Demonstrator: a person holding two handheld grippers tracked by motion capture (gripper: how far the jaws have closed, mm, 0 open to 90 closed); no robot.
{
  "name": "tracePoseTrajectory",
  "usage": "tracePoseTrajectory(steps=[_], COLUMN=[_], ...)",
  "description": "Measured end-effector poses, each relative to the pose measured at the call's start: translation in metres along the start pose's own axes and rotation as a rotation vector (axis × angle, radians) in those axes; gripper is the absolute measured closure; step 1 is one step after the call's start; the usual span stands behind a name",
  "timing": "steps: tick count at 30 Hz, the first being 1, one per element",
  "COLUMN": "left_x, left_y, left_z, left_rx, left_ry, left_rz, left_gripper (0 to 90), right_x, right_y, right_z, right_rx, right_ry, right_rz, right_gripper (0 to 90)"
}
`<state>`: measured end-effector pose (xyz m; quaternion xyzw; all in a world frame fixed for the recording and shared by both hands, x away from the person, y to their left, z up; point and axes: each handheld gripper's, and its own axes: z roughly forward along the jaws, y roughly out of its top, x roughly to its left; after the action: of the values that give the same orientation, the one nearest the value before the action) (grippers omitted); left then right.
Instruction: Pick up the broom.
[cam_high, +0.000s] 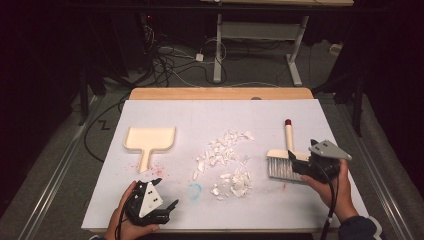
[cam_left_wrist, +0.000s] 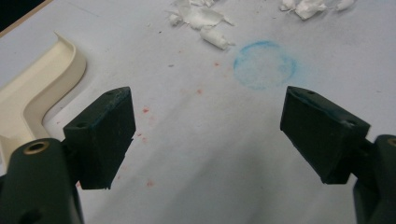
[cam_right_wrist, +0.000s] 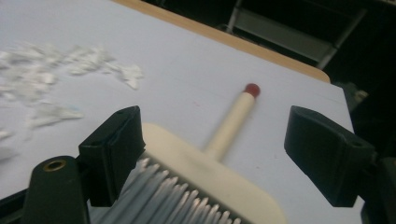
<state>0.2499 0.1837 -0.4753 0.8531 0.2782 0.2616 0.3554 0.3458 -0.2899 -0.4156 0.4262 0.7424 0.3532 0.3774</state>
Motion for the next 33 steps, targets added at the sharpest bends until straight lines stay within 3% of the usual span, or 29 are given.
tracePoseTrajectory(steps=[2,3,4,5,8,11,14,17,19,22,23,26,31,33], left_x=[0.000,0.000,-0.001,-0.001,-0.001,-0.001,-0.001,-0.001,-0.001,-0.001,-0.001,-0.002,-0.001,0.000], left_y=[0.000,0.000,0.000,0.000,0.001,0.001,0.002,0.002,0.002,0.003,0.003,0.003,0.003,0.003], left_z=[0.001,0.002,0.002,0.002,0.003,0.003,0.004,0.005,0.005,0.006,0.006,0.006,0.006,0.006], left_rx=[0.004,0.005,0.005,0.004,0.009,0.005,0.007,0.010,0.011,0.009,0.012,0.008,0.013,0.014], left_ry=[-0.004,-0.005,-0.007,-0.009,-0.014,-0.015,-0.019,-0.025,-0.026,-0.029,-0.028,-0.029,-0.029,-0.030], left_rz=[0.005,0.008,0.008,0.007,0.010,0.013,0.016,0.029,0.030,0.030,0.034,0.040,0.051,0.048], left_gripper=[17.2,17.2,17.2,17.2,17.2,17.2,17.4,17.6,17.7,17.7,17.8,18.0,18.3,18.3], right_x=[-0.008,-0.008,-0.012,-0.012,-0.022,-0.026,-0.029,-0.032,-0.036,-0.034,-0.034,-0.032,-0.028,-0.028], right_y=[0.007,0.007,0.011,0.011,0.014,0.015,0.012,0.006,0.005,0.008,0.011,0.012,0.013,0.013], right_z=[0.021,0.021,0.035,0.035,0.067,0.088,0.103,0.116,0.120,0.122,0.122,0.123,0.124,0.125], right_rx=[0.077,0.077,0.141,0.141,0.279,0.375,0.442,0.507,0.494,0.517,0.531,0.535,0.495,0.493], right_ry=[-0.005,-0.005,-0.019,-0.019,0.013,0.007,0.007,0.038,0.050,0.043,0.052,0.052,0.041,0.038], right_rz=[0.023,0.023,0.032,0.032,0.127,0.168,0.194,0.226,0.262,0.255,0.255,0.255,0.265,0.267], right_gripper=[20.8,20.8,25.7,25.7,28.8,28.8,30.1,30.7,31.3,33.6,39.2,44.3,62.6,63.8])
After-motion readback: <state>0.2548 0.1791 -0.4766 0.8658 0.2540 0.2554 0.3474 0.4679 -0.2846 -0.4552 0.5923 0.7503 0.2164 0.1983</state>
